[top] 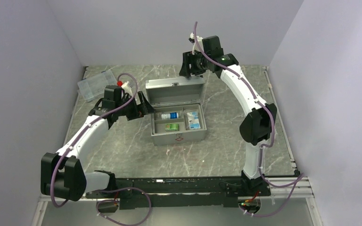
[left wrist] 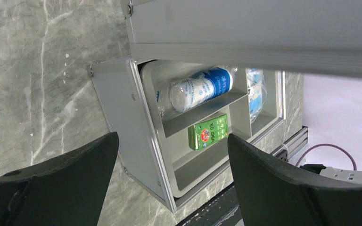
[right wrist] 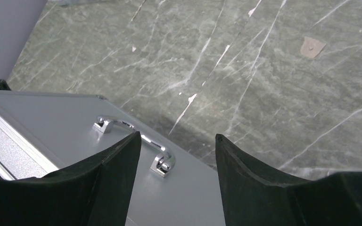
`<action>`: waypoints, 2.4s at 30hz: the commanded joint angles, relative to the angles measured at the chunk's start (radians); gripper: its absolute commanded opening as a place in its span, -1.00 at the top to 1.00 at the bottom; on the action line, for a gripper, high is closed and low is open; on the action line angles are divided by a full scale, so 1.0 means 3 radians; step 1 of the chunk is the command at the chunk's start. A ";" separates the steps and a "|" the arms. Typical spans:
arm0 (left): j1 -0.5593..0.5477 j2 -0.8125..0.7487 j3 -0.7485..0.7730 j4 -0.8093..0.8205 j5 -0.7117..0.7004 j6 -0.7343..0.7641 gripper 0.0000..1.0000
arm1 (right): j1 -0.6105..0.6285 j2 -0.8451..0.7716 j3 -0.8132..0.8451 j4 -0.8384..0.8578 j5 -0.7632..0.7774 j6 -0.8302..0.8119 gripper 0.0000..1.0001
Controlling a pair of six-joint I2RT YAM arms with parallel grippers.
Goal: Organize the medicine kit
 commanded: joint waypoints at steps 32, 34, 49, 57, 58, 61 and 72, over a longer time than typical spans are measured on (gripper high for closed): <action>0.0031 -0.0740 -0.0445 0.0021 0.0075 -0.0012 -0.85 | 0.0263 -0.1292 -0.1230 0.0516 0.0566 0.0173 -0.24; 0.0034 -0.0770 -0.0492 0.0018 0.0077 -0.0004 -0.85 | 0.0263 -0.1432 -0.1297 0.0536 0.0596 0.0196 -0.25; 0.0032 -0.0891 -0.0837 0.0101 0.0168 -0.0036 -0.85 | 0.0309 -0.2159 -0.2227 0.0785 0.0627 0.0332 -0.27; 0.0028 -0.1008 -0.0972 -0.0010 0.0117 0.0008 -0.86 | 0.0334 -0.2374 -0.2689 0.0928 0.0634 0.0468 -0.26; 0.0029 -0.1012 -0.0978 -0.0015 0.0126 0.0014 -0.86 | 0.0335 -0.2406 -0.2739 0.0942 0.0634 0.0488 -0.26; 0.0029 -0.1010 -0.0966 -0.0080 0.0141 0.0036 -0.85 | 0.0358 -0.2490 -0.2900 0.0990 0.0639 0.0569 -0.26; 0.0028 -0.1268 -0.0936 -0.0350 -0.0033 0.0084 -0.85 | 0.0373 -0.2839 -0.3330 0.1035 0.0809 0.0693 -0.27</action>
